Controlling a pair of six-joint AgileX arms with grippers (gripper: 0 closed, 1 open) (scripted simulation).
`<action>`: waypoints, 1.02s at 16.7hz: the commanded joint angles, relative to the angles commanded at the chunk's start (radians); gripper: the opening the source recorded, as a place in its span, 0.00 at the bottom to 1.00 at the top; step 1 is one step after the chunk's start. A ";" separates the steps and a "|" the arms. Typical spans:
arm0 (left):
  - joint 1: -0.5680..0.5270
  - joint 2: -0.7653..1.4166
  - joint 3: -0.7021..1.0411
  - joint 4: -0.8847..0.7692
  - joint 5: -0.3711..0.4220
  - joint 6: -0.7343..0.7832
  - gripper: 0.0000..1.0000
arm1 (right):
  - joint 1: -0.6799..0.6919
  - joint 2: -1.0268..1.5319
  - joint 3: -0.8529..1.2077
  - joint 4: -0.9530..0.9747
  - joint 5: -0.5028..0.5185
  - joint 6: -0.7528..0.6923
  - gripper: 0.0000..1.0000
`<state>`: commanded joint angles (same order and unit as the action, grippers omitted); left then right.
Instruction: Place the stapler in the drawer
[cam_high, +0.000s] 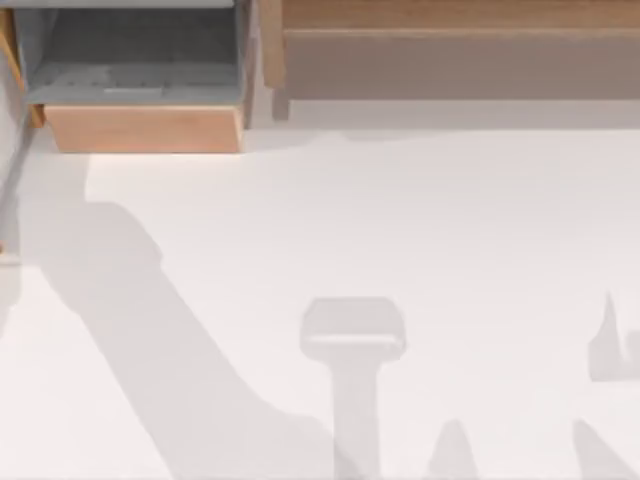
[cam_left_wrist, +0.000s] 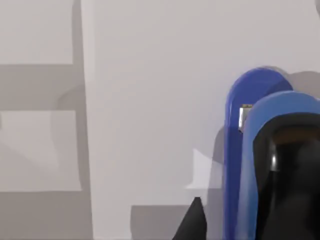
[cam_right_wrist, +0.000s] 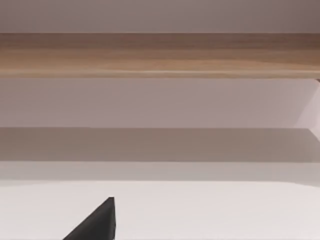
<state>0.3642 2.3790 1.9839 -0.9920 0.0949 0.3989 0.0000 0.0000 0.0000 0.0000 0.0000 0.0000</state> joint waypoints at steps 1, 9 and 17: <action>0.000 0.000 0.000 0.000 0.000 0.000 0.83 | 0.000 0.000 0.000 0.000 0.000 0.000 1.00; 0.000 0.000 0.000 0.000 0.000 0.000 1.00 | 0.000 0.000 0.000 0.000 0.000 0.000 1.00; 0.005 -0.063 -0.042 0.098 0.050 0.026 1.00 | 0.000 0.000 0.000 0.000 0.000 0.000 1.00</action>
<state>0.3696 2.3159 1.9420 -0.8936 0.1445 0.4250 0.0000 0.0000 0.0000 0.0000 0.0000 0.0000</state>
